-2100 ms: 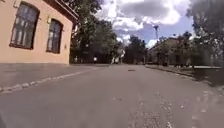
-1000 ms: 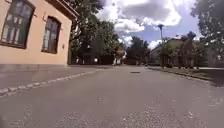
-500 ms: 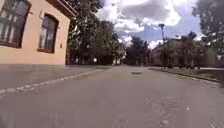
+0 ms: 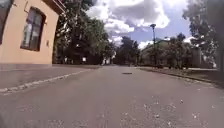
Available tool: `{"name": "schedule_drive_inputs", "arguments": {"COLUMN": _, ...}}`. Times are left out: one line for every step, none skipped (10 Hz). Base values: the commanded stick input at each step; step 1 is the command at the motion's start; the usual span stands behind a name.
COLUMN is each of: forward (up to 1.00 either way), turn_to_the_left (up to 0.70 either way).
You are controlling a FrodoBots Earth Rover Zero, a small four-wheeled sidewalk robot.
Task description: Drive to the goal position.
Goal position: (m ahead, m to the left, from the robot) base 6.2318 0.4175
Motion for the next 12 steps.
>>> {"name": "schedule_drive_inputs", "arguments": {"forward": 0.85, "turn_to_the_left": 0.01}}
{"name": "schedule_drive_inputs", "arguments": {"forward": 0.85, "turn_to_the_left": 0.01}}
{"name": "schedule_drive_inputs", "arguments": {"forward": 0.85, "turn_to_the_left": 0.01}}
{"name": "schedule_drive_inputs", "arguments": {"forward": 0.85, "turn_to_the_left": 0.01}}
{"name": "schedule_drive_inputs", "arguments": {"forward": 0.85, "turn_to_the_left": 0.01}}
{"name": "schedule_drive_inputs", "arguments": {"forward": 0.85, "turn_to_the_left": 0.01}}
{"name": "schedule_drive_inputs", "arguments": {"forward": 0.85, "turn_to_the_left": 0.01}}
{"name": "schedule_drive_inputs", "arguments": {"forward": 0.85, "turn_to_the_left": 0.01}}
{"name": "schedule_drive_inputs", "arguments": {"forward": 0.85, "turn_to_the_left": 0.01}}
{"name": "schedule_drive_inputs", "arguments": {"forward": 0.85, "turn_to_the_left": 0.01}}
{"name": "schedule_drive_inputs", "arguments": {"forward": 0.85, "turn_to_the_left": 0.01}}
{"name": "schedule_drive_inputs", "arguments": {"forward": 0.85, "turn_to_the_left": 0.01}}
